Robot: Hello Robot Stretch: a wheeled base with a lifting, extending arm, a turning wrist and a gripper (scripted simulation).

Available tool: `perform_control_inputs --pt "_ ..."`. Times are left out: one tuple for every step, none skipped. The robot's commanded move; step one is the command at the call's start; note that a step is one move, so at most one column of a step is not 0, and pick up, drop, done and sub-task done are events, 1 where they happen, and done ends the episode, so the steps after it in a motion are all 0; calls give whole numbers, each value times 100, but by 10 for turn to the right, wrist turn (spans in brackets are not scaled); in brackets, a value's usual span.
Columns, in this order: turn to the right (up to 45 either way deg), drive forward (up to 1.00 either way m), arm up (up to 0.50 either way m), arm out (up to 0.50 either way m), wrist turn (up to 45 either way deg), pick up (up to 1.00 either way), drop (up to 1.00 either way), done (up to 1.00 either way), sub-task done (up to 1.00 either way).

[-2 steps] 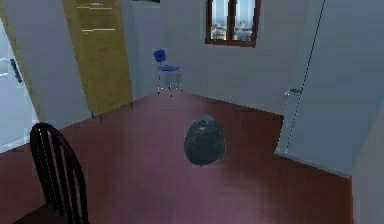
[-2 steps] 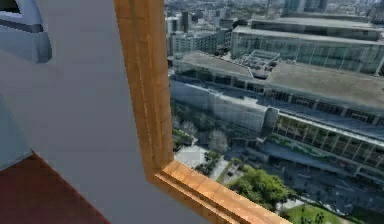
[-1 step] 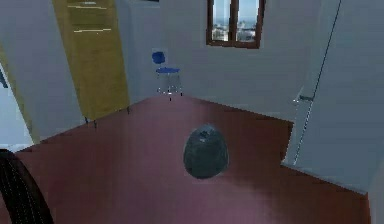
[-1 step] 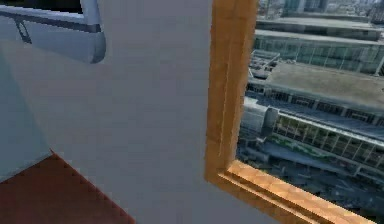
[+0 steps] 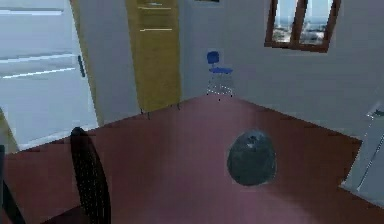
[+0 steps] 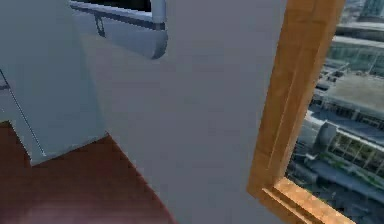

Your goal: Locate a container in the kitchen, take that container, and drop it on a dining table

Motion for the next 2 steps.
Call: perform_control_inputs --pt "0 65 0 0 0 0 0 0 0" --pt "-390 0 0 0 0 0 0 0 0"
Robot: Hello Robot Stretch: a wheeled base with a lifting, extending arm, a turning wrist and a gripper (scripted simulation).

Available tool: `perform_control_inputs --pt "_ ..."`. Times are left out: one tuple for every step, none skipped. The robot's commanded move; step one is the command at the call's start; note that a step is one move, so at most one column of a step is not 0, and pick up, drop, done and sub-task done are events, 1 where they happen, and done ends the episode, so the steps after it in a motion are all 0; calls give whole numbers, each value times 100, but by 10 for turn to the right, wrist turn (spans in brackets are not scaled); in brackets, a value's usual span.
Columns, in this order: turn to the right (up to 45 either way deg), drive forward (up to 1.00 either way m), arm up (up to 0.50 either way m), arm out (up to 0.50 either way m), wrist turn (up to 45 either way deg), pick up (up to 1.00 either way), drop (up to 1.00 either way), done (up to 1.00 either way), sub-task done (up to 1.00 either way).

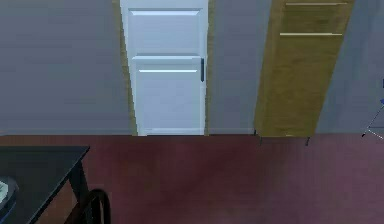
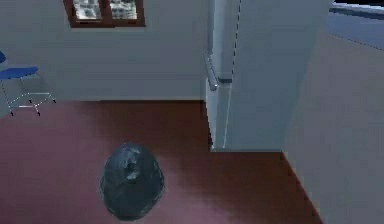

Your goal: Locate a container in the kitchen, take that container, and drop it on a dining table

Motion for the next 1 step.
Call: perform_control_inputs --pt "0 60 0 0 0 0 0 0 0"
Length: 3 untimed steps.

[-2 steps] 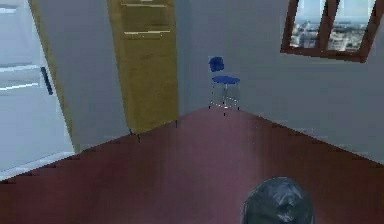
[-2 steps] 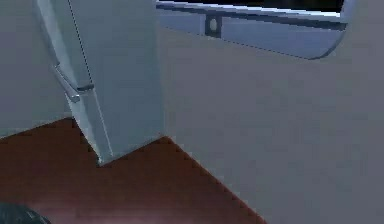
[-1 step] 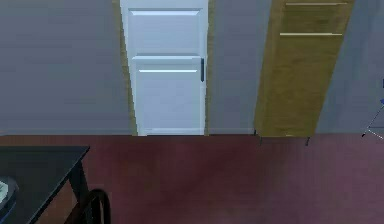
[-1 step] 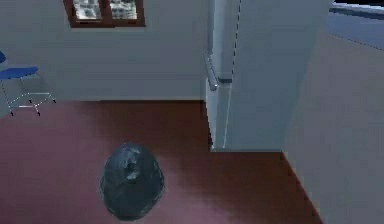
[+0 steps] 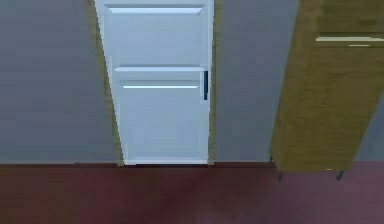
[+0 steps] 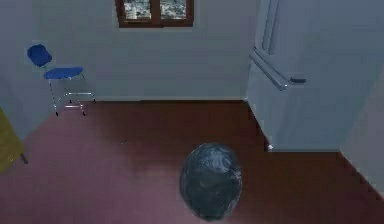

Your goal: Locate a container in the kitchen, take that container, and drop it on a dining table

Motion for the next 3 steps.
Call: perform_control_inputs --pt "-360 0 0 0 0 0 0 0 0" --pt "0 70 0 0 0 0 0 0 0" --pt "-120 0 0 0 0 0 0 0 0"
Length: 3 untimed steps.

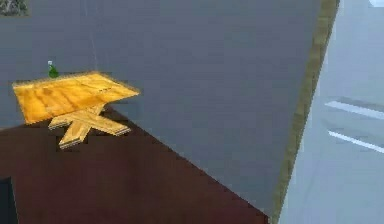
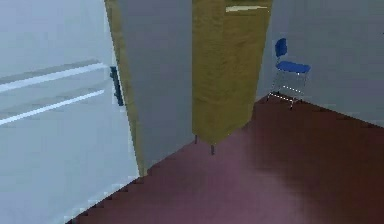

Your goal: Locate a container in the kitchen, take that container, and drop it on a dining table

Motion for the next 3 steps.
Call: perform_control_inputs --pt "0 15 0 0 0 0 0 0 0" --pt "-420 0 0 0 0 0 0 0 0" --pt "0 100 0 0 0 0 0 0 0"
